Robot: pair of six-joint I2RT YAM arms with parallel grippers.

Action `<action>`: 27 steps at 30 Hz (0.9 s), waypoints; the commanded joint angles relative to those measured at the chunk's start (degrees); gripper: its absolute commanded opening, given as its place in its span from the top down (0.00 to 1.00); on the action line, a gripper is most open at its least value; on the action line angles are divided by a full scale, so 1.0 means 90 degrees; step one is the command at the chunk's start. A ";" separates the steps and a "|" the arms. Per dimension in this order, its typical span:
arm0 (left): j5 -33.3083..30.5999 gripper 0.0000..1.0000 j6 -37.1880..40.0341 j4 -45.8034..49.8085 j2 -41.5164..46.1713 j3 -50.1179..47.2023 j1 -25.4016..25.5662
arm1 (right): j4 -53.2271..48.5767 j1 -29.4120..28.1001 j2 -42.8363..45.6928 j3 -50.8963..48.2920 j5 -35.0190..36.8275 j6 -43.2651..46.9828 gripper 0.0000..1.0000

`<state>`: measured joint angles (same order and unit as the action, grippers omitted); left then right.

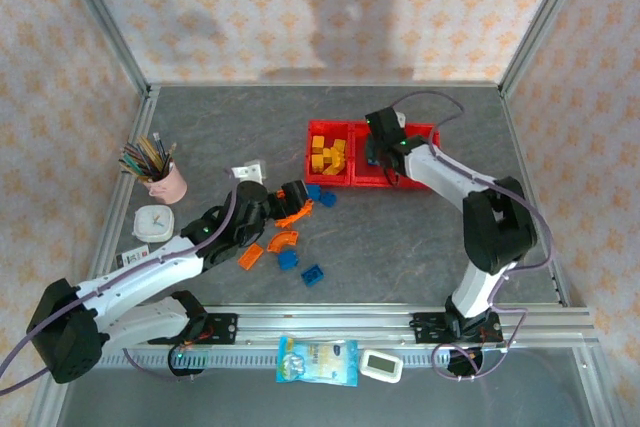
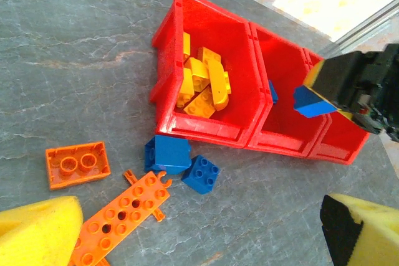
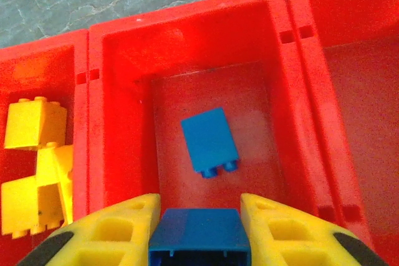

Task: Sort the legos into containers by color
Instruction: Place the lego in the container.

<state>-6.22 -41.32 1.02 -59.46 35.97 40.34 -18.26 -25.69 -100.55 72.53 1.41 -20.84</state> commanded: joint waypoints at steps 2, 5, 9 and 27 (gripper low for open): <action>0.0085 0.01 0.0167 -0.0211 -0.0130 0.0249 -0.0058 | 0.0351 0.0096 -0.0412 0.0470 -0.0353 0.0216 0.71; 0.0085 0.01 0.0167 -0.0210 -0.0181 0.0271 -0.0063 | 0.0428 0.0137 -0.0716 0.0699 -0.0441 0.0288 0.71; 0.0081 0.01 0.0167 -0.0190 -0.0195 0.0291 -0.0068 | 0.0457 0.0158 -0.1054 0.0971 -0.0612 0.0386 0.70; 0.0138 0.01 0.0138 -0.0172 -0.0267 0.0336 -0.0101 | 0.0316 0.0208 -0.0544 0.0911 -0.0478 0.0506 0.55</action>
<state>-5.76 -40.45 0.58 -61.71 37.36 39.97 -14.57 -24.16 -110.50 80.53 -4.34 -17.19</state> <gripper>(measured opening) 0.992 0.456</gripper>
